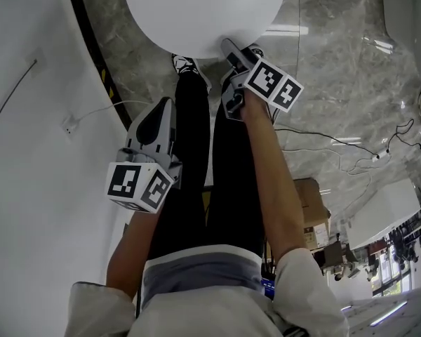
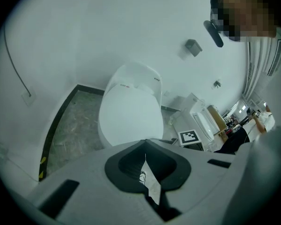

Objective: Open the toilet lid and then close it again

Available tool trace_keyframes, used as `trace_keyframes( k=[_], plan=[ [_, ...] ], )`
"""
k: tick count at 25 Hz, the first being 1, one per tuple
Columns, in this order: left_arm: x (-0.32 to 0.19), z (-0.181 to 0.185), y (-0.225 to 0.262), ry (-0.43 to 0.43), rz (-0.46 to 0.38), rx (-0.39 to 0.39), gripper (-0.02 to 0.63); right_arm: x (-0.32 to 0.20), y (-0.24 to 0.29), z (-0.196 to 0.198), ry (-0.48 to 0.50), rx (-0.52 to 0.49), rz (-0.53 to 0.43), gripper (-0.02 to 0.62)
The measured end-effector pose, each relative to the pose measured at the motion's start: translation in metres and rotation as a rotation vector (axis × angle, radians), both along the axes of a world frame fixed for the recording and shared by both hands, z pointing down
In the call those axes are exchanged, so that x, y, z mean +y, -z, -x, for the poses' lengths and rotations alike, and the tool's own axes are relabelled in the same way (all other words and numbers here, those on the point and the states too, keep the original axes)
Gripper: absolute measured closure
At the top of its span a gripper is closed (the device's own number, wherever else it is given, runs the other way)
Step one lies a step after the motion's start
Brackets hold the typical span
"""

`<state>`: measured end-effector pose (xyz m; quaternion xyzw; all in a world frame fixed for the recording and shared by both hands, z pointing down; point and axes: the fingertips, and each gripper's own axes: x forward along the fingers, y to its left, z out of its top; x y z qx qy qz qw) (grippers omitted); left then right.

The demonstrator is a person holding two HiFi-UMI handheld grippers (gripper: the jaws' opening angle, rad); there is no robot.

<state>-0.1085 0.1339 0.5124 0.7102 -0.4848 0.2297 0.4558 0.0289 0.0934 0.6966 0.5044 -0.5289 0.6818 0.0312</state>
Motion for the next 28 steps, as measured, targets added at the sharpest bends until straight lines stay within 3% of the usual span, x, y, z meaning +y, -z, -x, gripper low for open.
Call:
trace_keyframes(
  k=[13, 18, 28],
  plan=[
    [0.015, -0.008, 0.008, 0.006, 0.001, 0.027, 0.6, 0.003, 0.006, -0.004, -0.031, -0.043, 0.014, 0.338],
    [0.014, -0.005, 0.013, 0.016, -0.014, 0.037, 0.6, 0.007, 0.009, -0.006, -0.016, -0.022, 0.015, 0.402],
    [0.019, -0.004, 0.016, 0.022, -0.016, 0.05, 0.6, 0.009, 0.023, -0.009, -0.022, -0.025, 0.0, 0.443]
  ],
)
